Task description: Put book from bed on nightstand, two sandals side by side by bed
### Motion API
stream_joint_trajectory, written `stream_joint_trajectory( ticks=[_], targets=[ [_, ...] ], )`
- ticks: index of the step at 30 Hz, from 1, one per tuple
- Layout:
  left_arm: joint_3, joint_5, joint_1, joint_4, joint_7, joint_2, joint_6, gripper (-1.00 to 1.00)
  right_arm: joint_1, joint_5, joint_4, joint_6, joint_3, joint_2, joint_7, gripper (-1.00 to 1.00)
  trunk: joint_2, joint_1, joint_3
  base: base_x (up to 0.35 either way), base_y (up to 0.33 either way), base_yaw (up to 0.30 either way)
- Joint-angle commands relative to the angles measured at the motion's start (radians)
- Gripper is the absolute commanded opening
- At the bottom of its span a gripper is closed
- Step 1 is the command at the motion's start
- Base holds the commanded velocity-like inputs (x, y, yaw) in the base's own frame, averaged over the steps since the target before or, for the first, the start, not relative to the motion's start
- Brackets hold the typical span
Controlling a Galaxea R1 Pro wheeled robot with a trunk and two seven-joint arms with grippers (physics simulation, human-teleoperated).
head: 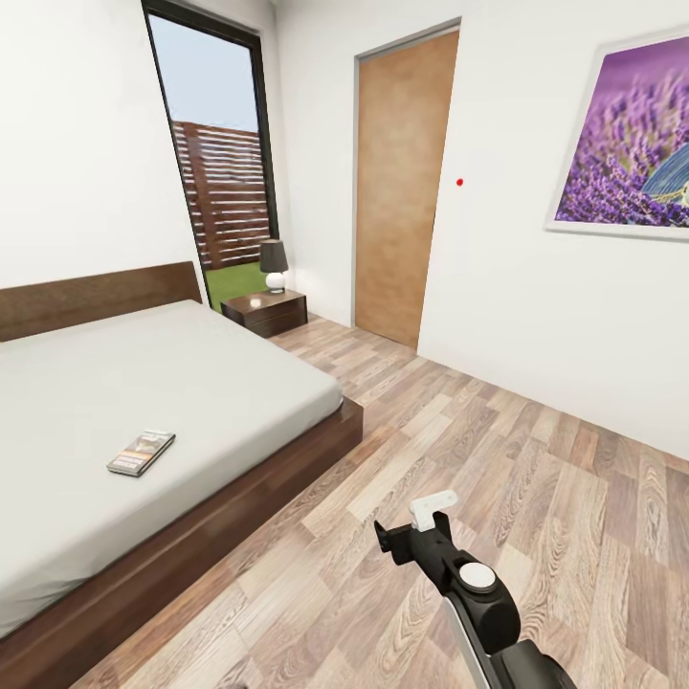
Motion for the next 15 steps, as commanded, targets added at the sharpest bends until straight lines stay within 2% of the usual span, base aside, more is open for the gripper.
stream_joint_trajectory(
  ticks=[1,15],
  targets=[
    [-0.001,0.007,-0.003,-0.001,0.003,-0.001,-0.002,1.00,-0.001,0.007,-0.001,0.005,0.000,0.000,0.004,1.00,-0.008,0.004,-0.004,0.000,0.000,0.000],
    [-0.002,0.006,-0.014,-0.008,0.006,-0.008,-0.004,1.00,-0.001,0.007,-0.001,0.002,0.000,-0.004,0.009,1.00,-0.106,0.058,-0.048,0.000,0.000,0.000]
  ],
)
